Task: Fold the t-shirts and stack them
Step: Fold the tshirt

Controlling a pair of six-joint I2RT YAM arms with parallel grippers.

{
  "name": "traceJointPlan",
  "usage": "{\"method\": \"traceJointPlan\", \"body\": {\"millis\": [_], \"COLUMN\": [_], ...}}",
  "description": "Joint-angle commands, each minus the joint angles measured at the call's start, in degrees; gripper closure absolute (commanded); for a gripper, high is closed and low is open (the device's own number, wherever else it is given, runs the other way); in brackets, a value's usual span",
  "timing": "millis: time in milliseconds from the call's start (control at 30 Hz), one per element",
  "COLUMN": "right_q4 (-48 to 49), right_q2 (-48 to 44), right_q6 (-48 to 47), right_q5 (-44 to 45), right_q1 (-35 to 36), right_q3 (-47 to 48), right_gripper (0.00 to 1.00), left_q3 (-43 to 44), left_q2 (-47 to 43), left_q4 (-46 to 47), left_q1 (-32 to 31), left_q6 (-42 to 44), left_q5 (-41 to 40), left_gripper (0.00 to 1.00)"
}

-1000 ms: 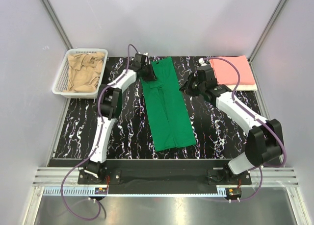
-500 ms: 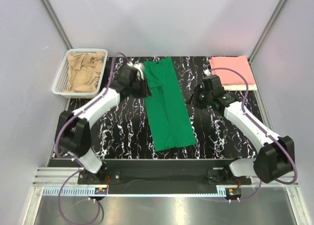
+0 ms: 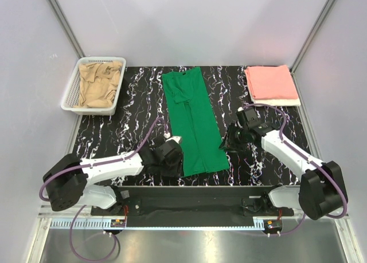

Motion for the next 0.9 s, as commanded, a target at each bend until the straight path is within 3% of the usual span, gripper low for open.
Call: {"method": "traceJointPlan", "body": {"millis": [0,233,367,700,833,867], "right_q4": [0.4,2.68,2.69,3.66,3.74,3.66], "right_q2": [0.46,-1.64,-3.05,-2.7,-2.7,-2.26], "right_q6": [0.43,2.01,1.75,1.66,1.92,1.83], "right_q5": [-2.29,-2.9,-2.38,-2.64,-2.2,-2.2], "right_q1": [-0.24,-0.24,-0.24,-0.24,-0.24,-0.24], "right_q3": [-1.23,-4.04,-4.31,-4.22,-5.09,-5.36], "right_gripper": [0.63,0.64,0.64,0.64,0.62,0.62], "left_q3": [-2.92,-5.29,-7.23,-5.92,-6.09,-6.0], "left_q2": [-2.4,-1.18,-1.17,2.78,2.61,2.43], "left_q4": [4.72,9.81,12.54,11.58,11.05,10.0], "left_q1": [-0.32,-0.4,-0.32,-0.32,-0.32,-0.32], "left_q6": [-6.56,-6.83,-11.38,-12.55,-12.02,-11.76], "left_q5": [-4.76,-4.77,-5.64,-6.43,-5.12,-5.2], "left_gripper": [0.54,0.49,0.5,0.63,0.75,0.82]}}
